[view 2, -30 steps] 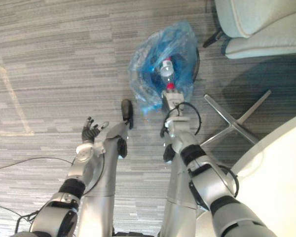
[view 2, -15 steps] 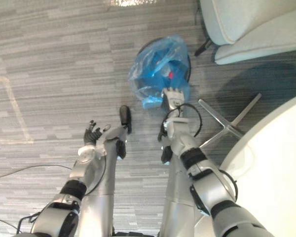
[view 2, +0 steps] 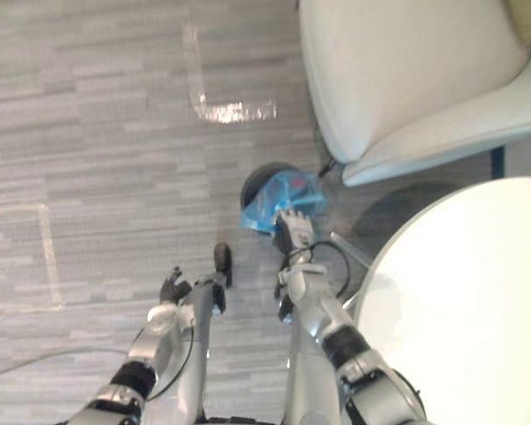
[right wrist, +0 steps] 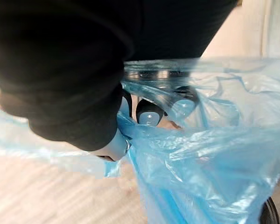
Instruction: Gather rubbish on tea table into small bin, then transfer packed bag to large trash can.
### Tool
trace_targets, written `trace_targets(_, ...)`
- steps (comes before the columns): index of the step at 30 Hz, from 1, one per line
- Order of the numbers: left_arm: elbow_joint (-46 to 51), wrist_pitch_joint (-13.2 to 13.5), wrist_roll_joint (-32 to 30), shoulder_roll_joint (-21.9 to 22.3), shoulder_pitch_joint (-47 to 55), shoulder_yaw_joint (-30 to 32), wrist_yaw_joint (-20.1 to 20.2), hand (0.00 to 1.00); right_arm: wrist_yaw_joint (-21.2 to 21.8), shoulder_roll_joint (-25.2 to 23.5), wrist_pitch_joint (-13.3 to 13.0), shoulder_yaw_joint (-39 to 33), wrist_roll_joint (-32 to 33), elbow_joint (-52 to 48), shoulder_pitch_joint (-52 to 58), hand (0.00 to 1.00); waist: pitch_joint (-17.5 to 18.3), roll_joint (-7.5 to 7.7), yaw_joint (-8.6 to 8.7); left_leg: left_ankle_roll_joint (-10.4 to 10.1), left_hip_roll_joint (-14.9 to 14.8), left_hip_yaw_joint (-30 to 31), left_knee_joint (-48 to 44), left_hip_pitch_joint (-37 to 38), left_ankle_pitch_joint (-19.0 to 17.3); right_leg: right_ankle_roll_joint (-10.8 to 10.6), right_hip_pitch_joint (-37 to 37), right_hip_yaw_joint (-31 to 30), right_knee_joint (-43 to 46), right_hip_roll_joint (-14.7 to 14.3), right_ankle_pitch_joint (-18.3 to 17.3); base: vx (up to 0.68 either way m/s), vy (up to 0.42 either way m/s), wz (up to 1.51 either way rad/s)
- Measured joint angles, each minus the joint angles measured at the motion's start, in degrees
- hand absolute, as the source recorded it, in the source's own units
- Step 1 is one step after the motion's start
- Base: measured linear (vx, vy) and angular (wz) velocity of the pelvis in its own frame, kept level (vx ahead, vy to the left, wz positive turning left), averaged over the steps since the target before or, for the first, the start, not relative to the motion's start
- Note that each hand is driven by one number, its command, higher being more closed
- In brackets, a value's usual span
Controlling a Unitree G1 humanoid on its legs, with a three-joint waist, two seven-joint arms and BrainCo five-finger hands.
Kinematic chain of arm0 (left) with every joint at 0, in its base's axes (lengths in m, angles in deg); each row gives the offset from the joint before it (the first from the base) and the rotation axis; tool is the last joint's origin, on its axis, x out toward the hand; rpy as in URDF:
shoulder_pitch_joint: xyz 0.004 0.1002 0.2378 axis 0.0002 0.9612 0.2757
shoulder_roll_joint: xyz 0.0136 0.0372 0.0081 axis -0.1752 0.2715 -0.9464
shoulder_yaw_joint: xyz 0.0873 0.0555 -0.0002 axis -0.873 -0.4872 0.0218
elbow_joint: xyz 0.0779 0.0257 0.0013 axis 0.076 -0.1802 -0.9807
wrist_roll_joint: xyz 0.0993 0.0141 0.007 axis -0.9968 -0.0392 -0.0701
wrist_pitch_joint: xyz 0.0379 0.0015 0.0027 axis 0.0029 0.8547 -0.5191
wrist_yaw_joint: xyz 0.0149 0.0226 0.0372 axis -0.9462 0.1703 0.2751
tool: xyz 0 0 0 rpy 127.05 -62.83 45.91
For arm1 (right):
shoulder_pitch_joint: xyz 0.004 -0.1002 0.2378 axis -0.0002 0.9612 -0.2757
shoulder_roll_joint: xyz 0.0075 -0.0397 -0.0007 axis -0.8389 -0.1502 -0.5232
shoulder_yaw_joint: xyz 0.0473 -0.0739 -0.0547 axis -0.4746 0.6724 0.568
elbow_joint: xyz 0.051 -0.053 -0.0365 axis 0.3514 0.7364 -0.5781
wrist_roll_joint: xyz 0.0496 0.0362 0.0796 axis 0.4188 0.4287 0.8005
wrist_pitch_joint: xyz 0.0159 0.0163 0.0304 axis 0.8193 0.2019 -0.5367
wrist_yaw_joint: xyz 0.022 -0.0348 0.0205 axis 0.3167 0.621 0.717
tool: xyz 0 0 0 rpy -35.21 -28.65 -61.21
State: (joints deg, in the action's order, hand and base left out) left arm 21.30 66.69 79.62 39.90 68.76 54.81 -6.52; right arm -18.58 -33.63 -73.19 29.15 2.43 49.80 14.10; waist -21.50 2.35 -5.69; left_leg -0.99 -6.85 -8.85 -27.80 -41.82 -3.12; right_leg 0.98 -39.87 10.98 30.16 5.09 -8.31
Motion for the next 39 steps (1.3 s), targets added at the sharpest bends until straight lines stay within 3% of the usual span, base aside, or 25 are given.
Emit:
trace_targets(7, -0.6, -0.7, -3.5, 0.0, 6.3, -4.4, 1.3, 0.00, 3.2, -3.0, -3.1, 0.2, 3.6, -4.8, 10.9, 1.00, 7.0, 1.97, 1.10, -0.8, 0.4, -1.6, 9.0, 14.0, 0.6, -1.0, 13.8, -0.7, -10.4, -1.3, 1.9, 0.10, -0.022, -0.10)
trace_targets(14, -1.8, -1.0, -7.3, -1.4, 8.1, -7.4, 2.6, 0.00, 6.7, -1.8, -5.0, -0.6, 6.7, -4.7, 12.7, 1.00, 11.6, 1.48, 2.43, -1.4, 1.7, -2.2, 19.0, 24.5, 3.4, -1.4, 25.0, -2.0, -22.8, -2.8, 7.1, 0.13, 0.016, -0.10)
trace_targets(18, 7.4, -1.0, -9.9, -4.0, 10.8, -10.1, 3.6, 0.00, 8.9, 1.7, -6.2, -0.7, 10.7, -5.9, 12.7, 1.00, 14.4, 0.12, 2.71, -1.3, 2.6, -2.5, 21.3, 29.1, 3.4, -2.4, 30.2, -3.6, -27.6, -2.8, 8.9, 0.08, 0.048, -0.13)
trace_targets(22, 16.7, -0.4, -11.5, -6.3, 13.0, -11.4, 3.6, 0.00, 10.3, 5.0, -7.8, -0.6, 14.5, -12.2, 12.9, 1.00, 15.9, -0.62, 2.91, -0.8, 3.3, -3.2, 23.7, 32.4, 3.7, -2.6, 31.9, -5.4, -29.0, -2.6, 9.5, -0.01, 0.044, -0.17)
trace_targets(30, 25.2, -0.4, -12.1, -8.1, 16.5, -14.6, 3.7, 0.00, 12.4, 7.8, -8.9, 0.5, 19.8, -17.0, 12.2, 1.00, 18.7, -0.62, 3.61, -0.2, 4.6, -4.7, 27.1, 36.2, 4.2, -3.1, 34.0, -8.4, -31.6, -2.1, 11.2, 0.00, 0.036, -0.20)
trace_targets(34, 33.1, -0.3, -16.1, -12.3, 16.4, -17.6, 4.9, 0.00, 14.5, 9.4, -9.1, 4.1, 26.6, -19.0, 9.2, 1.00, 18.8, -0.64, 4.35, 0.1, 5.3, -4.9, 29.4, 38.8, 5.1, -3.5, 36.0, -8.7, -32.6, -1.7, 11.8, 0.00, 0.034, -0.04)
trace_targets(39, 37.5, 0.6, -21.7, -14.5, 16.0, -19.8, 4.8, 0.00, 15.4, 9.9, -9.8, 8.3, 31.3, -20.8, 4.2, 1.00, 19.6, -0.65, 4.94, 0.3, 5.7, -5.5, 30.5, 39.6, 5.4, -3.6, 36.0, -9.4, -32.6, -1.5, 12.0, 0.00, 0.027, -0.06)
